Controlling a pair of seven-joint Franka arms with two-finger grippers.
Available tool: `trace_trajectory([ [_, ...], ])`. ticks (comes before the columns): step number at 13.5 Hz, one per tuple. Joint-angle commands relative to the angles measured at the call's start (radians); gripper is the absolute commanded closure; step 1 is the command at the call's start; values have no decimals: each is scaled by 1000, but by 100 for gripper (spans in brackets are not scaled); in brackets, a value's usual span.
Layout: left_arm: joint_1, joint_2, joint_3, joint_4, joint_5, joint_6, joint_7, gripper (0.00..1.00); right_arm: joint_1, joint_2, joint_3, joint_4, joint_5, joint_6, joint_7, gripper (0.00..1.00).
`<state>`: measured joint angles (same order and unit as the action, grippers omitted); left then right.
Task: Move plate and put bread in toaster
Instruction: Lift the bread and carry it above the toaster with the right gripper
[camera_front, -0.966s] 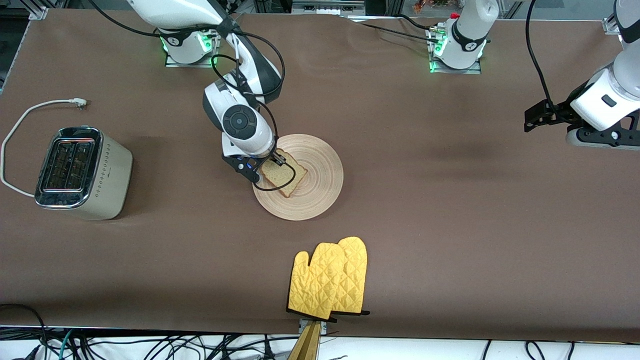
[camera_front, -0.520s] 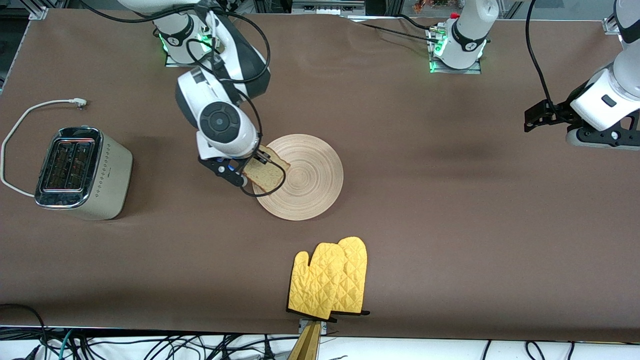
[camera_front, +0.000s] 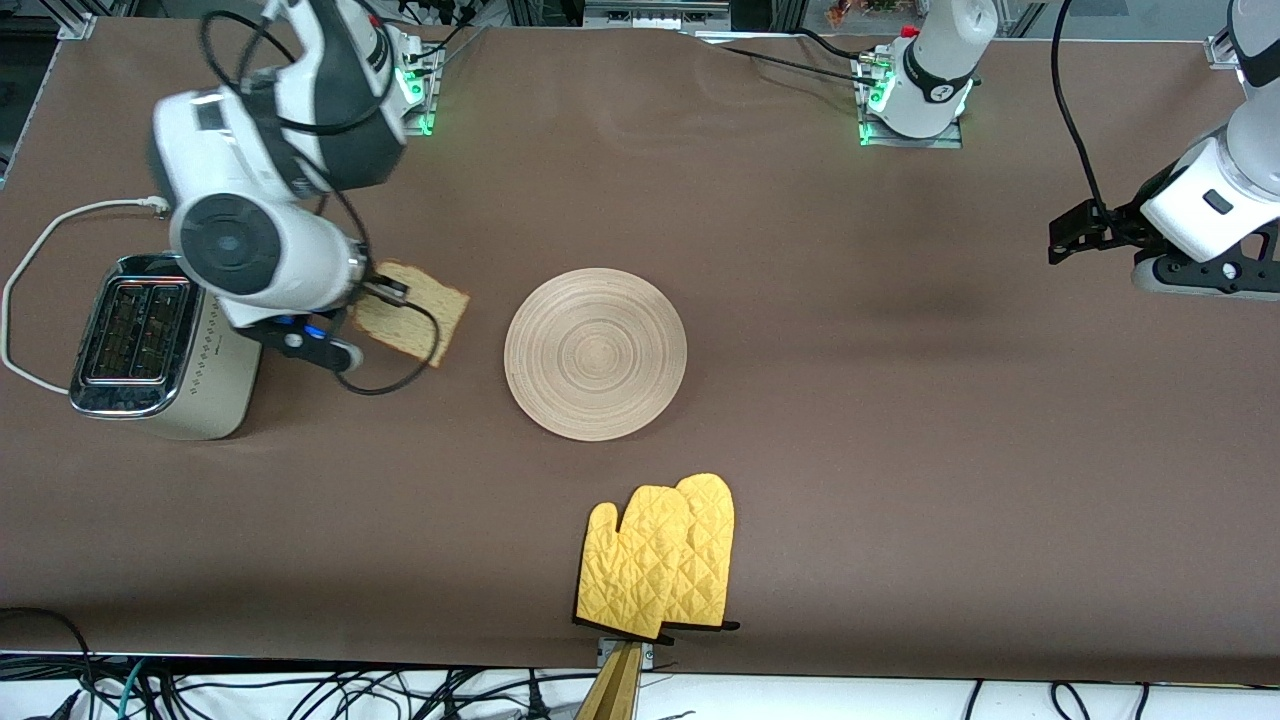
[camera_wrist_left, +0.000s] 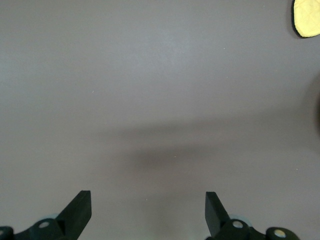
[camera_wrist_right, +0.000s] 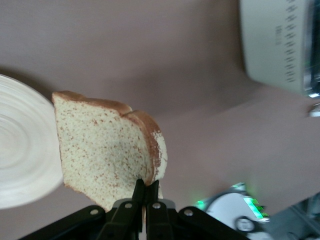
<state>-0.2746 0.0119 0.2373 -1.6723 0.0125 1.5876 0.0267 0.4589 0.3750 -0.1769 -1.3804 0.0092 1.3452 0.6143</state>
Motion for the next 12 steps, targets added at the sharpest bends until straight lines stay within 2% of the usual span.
trace_trajectory([
  [1, 6, -4, -1, -3, -23, 0, -1, 0, 3, -19, -116, 21, -23, -83, -196, 100],
  [4, 6, -4, -1, -3, -23, 0, -2, 0, 3, -19, -206, 23, -139, -115, -402, 100],
  [7, 6, -4, -1, -3, -23, 0, -4, 0, 3, -18, -271, 23, -242, -112, -525, 100],
  [10, 6, -4, -1, -3, -23, 0, -4, 0, -11, -4, -318, 23, -320, -81, -617, 100],
  [12, 6, -4, -1, -3, -22, -1, -4, 0, -32, 15, -322, 21, -377, -26, -648, 100],
])
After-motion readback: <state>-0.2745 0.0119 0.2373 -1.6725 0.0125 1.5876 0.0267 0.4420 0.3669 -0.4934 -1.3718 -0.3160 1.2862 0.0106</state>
